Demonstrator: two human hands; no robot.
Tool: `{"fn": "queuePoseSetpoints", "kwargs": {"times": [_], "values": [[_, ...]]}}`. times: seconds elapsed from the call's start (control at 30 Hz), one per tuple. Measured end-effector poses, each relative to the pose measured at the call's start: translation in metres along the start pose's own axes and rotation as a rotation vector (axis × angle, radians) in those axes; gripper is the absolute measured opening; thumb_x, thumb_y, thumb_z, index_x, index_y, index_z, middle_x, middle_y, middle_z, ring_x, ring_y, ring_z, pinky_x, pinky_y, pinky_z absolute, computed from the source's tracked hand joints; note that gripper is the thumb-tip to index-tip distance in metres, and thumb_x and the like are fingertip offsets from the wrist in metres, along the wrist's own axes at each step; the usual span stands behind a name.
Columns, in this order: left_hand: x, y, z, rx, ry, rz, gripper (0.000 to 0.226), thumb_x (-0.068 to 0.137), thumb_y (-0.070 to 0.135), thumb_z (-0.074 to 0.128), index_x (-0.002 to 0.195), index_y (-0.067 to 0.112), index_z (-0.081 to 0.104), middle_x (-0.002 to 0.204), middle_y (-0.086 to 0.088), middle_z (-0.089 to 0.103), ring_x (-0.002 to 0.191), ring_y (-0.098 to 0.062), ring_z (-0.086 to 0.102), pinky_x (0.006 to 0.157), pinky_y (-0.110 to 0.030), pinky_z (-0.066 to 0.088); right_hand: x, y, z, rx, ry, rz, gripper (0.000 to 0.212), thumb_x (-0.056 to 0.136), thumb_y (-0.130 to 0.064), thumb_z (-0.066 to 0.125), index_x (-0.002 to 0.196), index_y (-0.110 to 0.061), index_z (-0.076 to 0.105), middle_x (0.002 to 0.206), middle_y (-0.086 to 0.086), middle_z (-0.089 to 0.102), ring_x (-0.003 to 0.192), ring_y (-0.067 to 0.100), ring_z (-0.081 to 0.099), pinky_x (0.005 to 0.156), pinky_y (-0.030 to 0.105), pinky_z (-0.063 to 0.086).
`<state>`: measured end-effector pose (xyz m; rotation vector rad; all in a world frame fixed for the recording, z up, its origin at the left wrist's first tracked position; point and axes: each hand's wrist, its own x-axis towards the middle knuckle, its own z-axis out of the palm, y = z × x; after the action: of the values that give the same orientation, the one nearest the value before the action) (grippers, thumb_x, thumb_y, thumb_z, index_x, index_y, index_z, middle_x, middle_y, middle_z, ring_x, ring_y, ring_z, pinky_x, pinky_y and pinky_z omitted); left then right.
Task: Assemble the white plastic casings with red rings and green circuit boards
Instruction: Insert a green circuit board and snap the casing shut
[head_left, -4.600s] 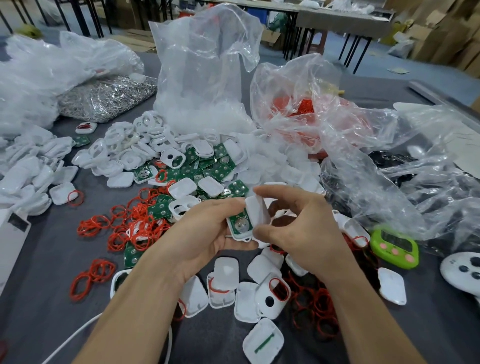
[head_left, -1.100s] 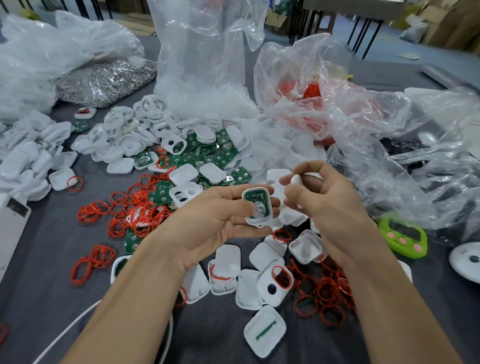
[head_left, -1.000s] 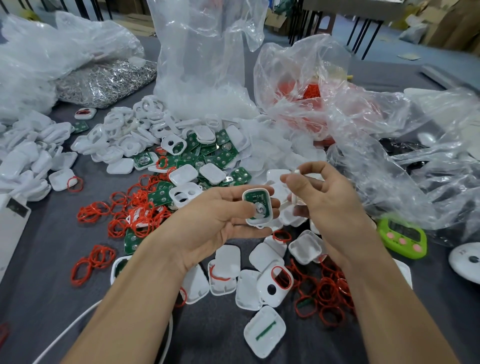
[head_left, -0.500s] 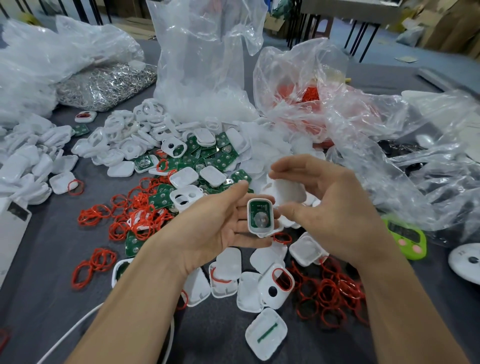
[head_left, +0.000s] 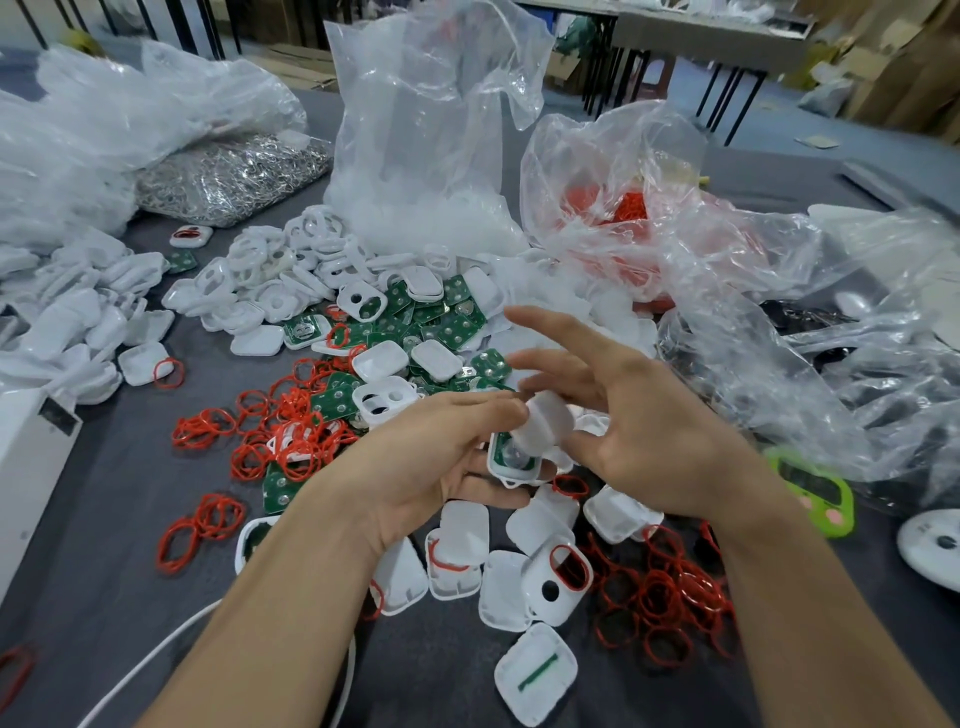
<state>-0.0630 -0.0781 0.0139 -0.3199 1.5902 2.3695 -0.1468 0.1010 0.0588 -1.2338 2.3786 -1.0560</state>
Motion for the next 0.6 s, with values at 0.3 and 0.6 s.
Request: {"fn": "queuePoseSetpoints", "kwargs": {"times": [0.3, 0.6], "values": [[0.006, -0.002, 0.0, -0.037, 0.138, 0.015, 0.023, 0.103, 0.008, 0.055, 0.121, 0.006, 0.068, 0.107, -0.017, 0.077, 0.096, -0.032, 0.076, 0.07, -0.044, 0.065, -0.008, 0.006, 0.012, -0.113, 0.376, 0.302, 0.036, 0.077, -0.03, 0.087, 0.108, -0.042, 0.073, 0.091, -0.022, 0.073, 0.077, -0.009, 0.067, 0.07, 0.012, 0.057], [0.009, -0.006, 0.004, 0.015, 0.194, 0.034, 0.023, 0.1, 0.005, 0.059, 0.119, 0.006, 0.073, 0.11, -0.02, 0.076, 0.089, -0.028, 0.073, 0.079, -0.052, 0.064, -0.007, -0.013, 0.042, -0.292, 0.411, 0.298, 0.043, 0.072, -0.044, 0.085, 0.112, -0.032, 0.073, 0.097, -0.008, 0.076, 0.084, 0.019, 0.071, 0.082, 0.039, 0.059]]}}
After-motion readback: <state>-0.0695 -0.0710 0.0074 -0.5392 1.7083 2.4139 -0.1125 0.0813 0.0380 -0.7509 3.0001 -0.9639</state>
